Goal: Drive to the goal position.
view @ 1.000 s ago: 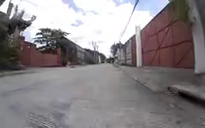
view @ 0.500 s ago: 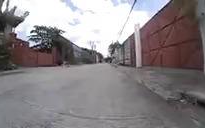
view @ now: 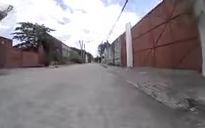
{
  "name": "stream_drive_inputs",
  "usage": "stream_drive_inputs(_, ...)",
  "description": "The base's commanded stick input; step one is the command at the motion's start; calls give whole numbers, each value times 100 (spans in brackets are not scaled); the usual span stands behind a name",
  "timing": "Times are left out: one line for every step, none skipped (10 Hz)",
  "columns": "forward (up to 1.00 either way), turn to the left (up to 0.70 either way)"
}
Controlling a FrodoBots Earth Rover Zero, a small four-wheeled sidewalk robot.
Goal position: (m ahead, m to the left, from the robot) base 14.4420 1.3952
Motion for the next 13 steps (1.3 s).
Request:
stream_drive_inputs(100,0)
stream_drive_inputs(100,0)
stream_drive_inputs(100,0)
stream_drive_inputs(100,0)
stream_drive_inputs(100,0)
stream_drive_inputs(100,0)
stream_drive_inputs(100,0)
stream_drive_inputs(100,0)
stream_drive_inputs(100,0)
stream_drive_inputs(100,0)
stream_drive_inputs(100,0)
stream_drive_inputs(100,0)
stream_drive_inputs(100,0)
